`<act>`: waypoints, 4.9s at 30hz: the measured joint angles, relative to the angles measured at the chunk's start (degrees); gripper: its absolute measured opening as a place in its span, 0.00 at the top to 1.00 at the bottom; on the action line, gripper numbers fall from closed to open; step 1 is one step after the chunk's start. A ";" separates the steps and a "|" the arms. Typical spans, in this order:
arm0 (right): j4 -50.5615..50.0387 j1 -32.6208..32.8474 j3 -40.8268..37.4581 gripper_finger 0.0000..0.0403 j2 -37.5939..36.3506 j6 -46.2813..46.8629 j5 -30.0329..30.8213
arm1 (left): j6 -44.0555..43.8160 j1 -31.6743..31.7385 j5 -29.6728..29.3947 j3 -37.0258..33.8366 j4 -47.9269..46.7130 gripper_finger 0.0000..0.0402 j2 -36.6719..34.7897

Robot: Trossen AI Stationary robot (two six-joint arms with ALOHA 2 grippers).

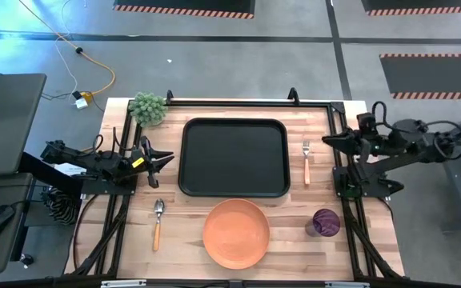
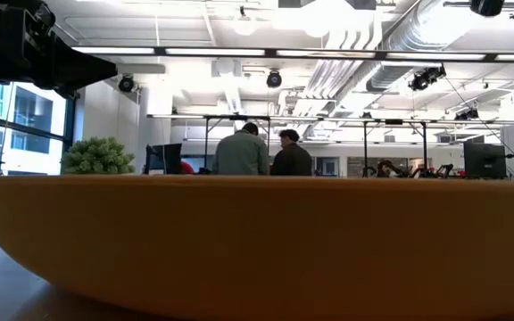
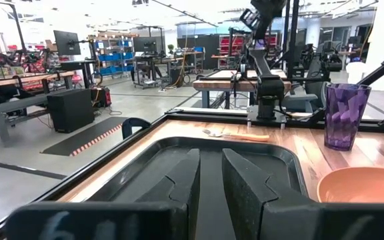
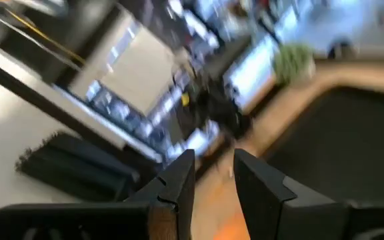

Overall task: Pick and place plate/cup/fork/spoon on tray
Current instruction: Put the violet glass cup on the top right of the black tray

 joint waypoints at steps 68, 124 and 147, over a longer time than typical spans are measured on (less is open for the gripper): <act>-44.53 24.81 27.68 0.76 60.75 70.93 -24.41 | -0.04 0.01 -0.63 0.01 0.00 0.86 0.00; -54.42 16.04 40.19 1.00 67.72 55.41 -18.53 | -0.04 0.00 -0.36 0.02 -0.02 0.86 0.00; -56.10 -19.89 47.00 1.00 67.72 -9.05 -11.34 | -0.04 0.00 -0.42 0.02 -0.02 0.86 0.00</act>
